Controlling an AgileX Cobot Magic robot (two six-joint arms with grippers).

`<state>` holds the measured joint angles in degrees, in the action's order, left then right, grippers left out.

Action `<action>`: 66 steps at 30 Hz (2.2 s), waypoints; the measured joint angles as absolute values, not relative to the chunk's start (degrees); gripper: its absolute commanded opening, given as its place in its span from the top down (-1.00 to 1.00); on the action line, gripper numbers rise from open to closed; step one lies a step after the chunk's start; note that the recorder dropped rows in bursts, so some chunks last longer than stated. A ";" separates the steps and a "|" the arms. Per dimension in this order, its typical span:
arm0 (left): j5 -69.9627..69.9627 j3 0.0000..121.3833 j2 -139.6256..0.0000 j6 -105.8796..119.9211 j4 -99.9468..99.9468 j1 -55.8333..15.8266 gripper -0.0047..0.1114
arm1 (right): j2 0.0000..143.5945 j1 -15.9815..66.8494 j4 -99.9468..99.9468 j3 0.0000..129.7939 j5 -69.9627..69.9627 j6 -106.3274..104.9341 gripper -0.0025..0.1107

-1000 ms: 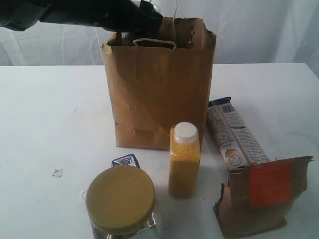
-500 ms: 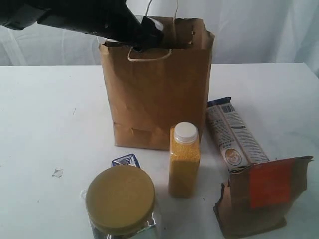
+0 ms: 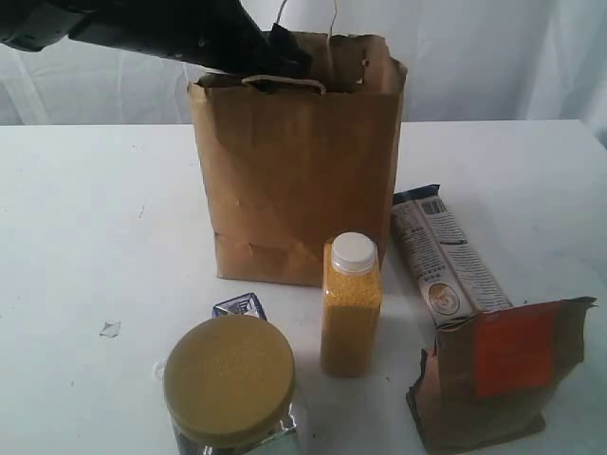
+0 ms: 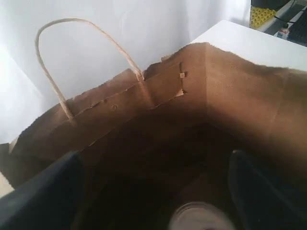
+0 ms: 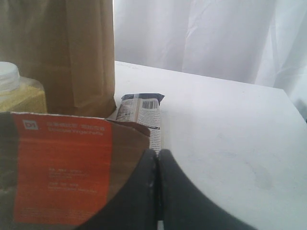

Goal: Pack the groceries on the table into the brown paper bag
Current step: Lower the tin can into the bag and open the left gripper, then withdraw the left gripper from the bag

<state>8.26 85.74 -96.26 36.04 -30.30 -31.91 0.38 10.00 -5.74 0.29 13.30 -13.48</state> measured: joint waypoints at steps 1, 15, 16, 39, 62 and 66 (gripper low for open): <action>8.26 85.74 -96.26 36.04 -30.30 -31.91 -0.52 | 0.38 10.00 -5.74 0.29 13.30 -13.48 0.96; 9.77 85.74 -94.49 36.04 -30.40 -31.91 -0.52 | 0.38 10.00 -5.74 0.29 13.30 -13.48 0.96; 9.86 85.74 -93.96 36.04 -30.40 -31.91 -0.52 | 0.38 10.00 -5.74 0.29 13.30 -13.48 0.96; 21.66 85.74 -75.70 36.25 -25.67 -31.91 0.16 | 0.38 10.00 -5.74 0.29 13.30 -13.48 0.96; 48.01 85.14 -62.53 10.13 31.25 -31.91 0.92 | 0.38 10.00 -5.74 0.29 13.30 -13.48 0.96; 55.70 81.41 -62.53 3.71 40.80 -31.91 0.92 | 0.38 10.00 -5.74 0.29 13.30 -13.48 0.96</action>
<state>55.70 81.41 -62.53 3.71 40.80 -31.91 0.38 10.00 -5.74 0.29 13.30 -13.48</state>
